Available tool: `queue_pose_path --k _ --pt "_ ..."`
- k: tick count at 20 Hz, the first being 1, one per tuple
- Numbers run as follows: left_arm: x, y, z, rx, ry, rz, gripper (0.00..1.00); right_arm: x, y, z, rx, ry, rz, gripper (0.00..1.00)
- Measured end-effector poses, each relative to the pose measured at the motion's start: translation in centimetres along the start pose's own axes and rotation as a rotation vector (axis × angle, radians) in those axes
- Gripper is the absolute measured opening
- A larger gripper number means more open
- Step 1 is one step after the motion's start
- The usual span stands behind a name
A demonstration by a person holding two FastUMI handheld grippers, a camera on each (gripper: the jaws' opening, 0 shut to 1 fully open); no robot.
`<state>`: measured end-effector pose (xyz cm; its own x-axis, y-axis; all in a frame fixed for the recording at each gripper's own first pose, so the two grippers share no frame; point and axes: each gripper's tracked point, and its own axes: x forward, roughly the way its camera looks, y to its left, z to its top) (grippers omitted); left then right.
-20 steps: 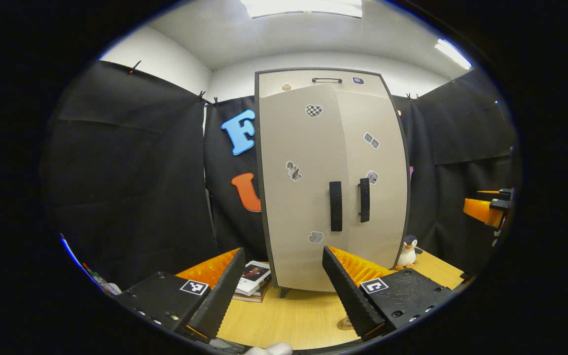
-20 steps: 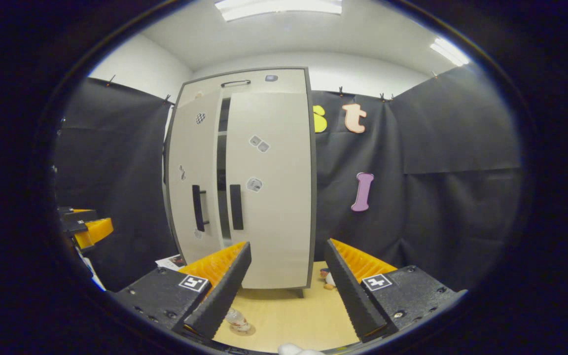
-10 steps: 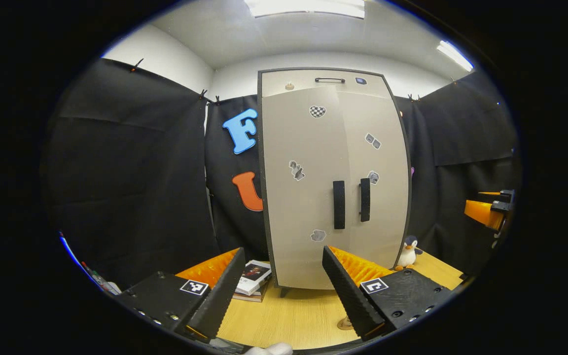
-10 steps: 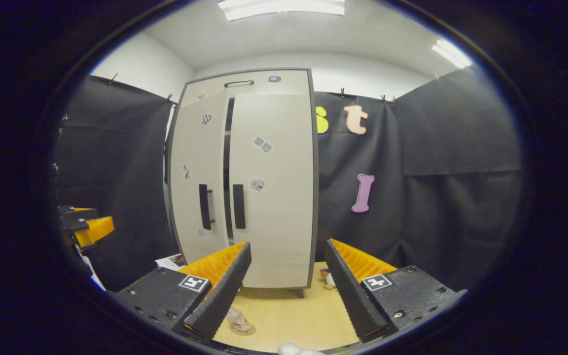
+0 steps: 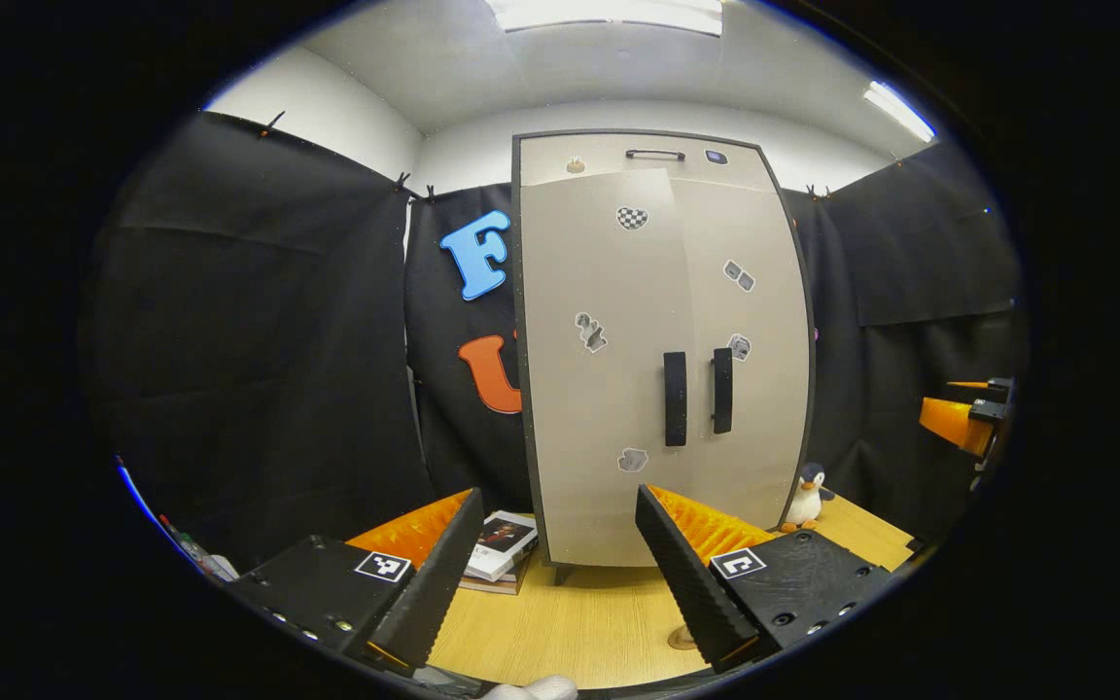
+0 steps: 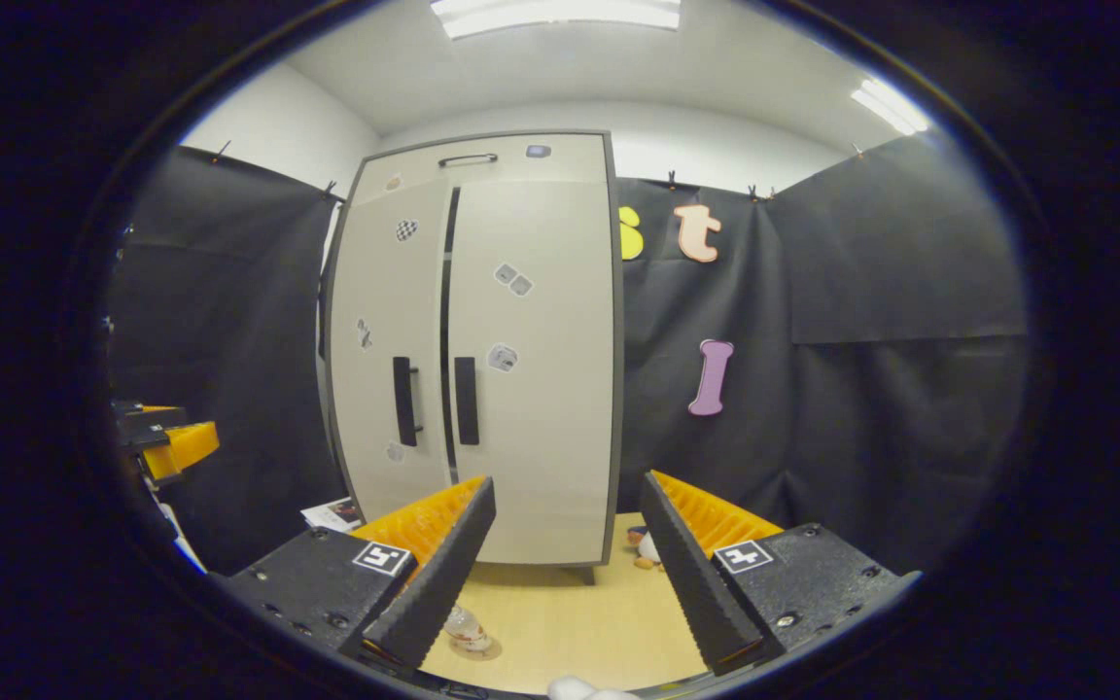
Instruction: Grasp the bottle in the cabinet with the left hand and place it on the coaster, then close the right door with the right hand and the left door with the left hand.
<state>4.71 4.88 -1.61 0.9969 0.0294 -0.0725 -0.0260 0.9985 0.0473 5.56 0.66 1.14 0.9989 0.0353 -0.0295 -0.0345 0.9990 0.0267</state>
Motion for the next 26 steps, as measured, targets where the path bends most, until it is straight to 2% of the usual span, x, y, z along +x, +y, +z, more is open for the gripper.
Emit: queue_pose_path --k 26 --pt "1.0 0.9 -0.3 -0.005 0.011 -0.012 0.96 1.1 1.8 -0.4 -0.001 0.002 0.007 0.98"
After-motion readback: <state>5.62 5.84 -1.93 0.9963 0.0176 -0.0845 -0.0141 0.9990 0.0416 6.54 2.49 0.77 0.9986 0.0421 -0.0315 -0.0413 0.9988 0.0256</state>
